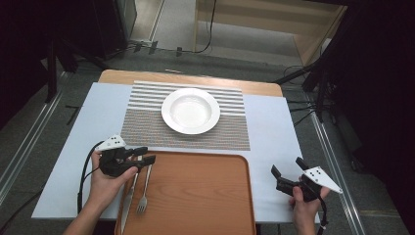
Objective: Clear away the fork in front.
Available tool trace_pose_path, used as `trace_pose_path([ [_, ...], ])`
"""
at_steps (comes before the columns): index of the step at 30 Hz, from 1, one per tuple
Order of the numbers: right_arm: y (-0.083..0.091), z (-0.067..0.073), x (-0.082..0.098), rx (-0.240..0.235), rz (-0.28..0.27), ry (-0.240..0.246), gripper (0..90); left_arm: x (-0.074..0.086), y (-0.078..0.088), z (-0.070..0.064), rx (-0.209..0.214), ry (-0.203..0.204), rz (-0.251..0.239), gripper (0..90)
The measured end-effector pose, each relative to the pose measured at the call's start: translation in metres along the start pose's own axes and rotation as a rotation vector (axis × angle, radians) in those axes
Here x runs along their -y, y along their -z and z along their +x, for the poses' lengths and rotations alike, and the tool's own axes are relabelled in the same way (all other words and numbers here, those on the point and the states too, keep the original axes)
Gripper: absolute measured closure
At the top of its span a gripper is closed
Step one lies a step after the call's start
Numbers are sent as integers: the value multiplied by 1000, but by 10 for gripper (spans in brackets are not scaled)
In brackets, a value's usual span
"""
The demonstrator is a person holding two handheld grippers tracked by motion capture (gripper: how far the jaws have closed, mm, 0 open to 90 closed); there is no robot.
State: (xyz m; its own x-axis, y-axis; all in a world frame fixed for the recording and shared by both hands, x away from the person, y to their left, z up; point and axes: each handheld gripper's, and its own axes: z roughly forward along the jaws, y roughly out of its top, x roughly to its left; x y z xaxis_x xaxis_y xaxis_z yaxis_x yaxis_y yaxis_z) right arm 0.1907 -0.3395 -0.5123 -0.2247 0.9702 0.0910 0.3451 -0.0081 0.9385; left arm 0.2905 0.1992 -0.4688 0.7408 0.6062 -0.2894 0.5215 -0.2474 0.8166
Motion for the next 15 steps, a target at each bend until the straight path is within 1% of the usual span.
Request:
trace_pose_path([
  [2,0,0,0,1,-2,-2,0,-1,1,0,5,8,-10,268],
  [4,0,0,0,5,-1,-2,0,-2,2,1,16,10,-25,194],
  [6,0,0,0,6,-4,4,0,-3,3,1,35,-1,-26,116],
  [7,0,1,0,11,-3,6,0,-3,3,1,35,-1,-26,87],
  [8,0,1,0,11,-3,6,0,-4,3,1,38,-4,-27,87],
  [9,-1,1,0,5,0,7,0,-5,3,1,32,-7,-30,26],
  [10,-1,2,0,7,1,7,0,-7,3,2,45,-6,-34,0],
  [11,-1,1,0,5,1,11,0,-9,4,3,36,-6,-37,0],
  [13,-1,2,0,5,1,15,0,-12,4,4,44,-8,-35,0],
  [15,-2,2,0,4,1,16,0,-14,3,4,39,-10,-37,0],
])
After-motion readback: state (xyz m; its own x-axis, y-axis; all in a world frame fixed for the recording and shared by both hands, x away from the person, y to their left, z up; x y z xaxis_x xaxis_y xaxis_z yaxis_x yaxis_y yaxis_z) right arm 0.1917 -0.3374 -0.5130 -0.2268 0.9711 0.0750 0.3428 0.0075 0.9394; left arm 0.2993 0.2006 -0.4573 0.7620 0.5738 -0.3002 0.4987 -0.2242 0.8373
